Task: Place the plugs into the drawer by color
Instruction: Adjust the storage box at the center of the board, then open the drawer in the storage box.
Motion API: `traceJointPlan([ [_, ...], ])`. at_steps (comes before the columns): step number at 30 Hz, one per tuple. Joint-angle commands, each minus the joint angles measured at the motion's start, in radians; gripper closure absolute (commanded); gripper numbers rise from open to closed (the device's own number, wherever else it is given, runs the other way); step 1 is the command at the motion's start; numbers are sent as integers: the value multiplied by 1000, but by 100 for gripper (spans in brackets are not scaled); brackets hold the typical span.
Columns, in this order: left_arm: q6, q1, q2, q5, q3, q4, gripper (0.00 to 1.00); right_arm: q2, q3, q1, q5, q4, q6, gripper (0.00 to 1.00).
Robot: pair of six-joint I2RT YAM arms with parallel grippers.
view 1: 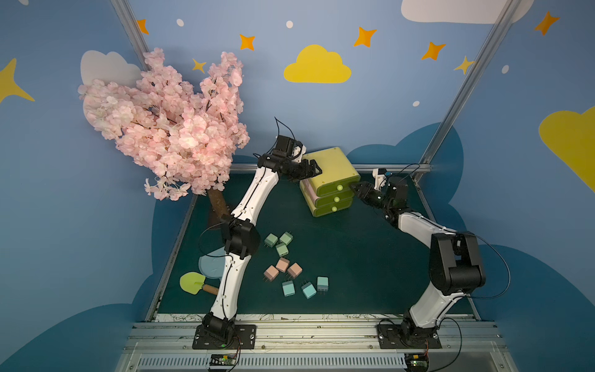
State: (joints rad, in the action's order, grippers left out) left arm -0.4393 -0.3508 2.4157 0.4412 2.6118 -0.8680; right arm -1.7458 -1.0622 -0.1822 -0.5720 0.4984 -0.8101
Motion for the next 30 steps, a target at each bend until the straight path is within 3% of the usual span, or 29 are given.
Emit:
traceJointPlan([
  [1, -15, 3, 14, 25, 14, 6, 11, 26, 60, -31, 27, 292, -159, 49],
  [10, -25, -1, 29, 47, 5, 12, 17, -65, 80, -56, 47, 476, -295, 49],
  [22, -20, -2, 26, 40, -3, 7, 19, -142, 63, -74, 46, 521, -345, 49],
  [30, -22, -3, 25, 40, -18, 7, 20, -186, 38, -91, 27, 567, -386, 56],
])
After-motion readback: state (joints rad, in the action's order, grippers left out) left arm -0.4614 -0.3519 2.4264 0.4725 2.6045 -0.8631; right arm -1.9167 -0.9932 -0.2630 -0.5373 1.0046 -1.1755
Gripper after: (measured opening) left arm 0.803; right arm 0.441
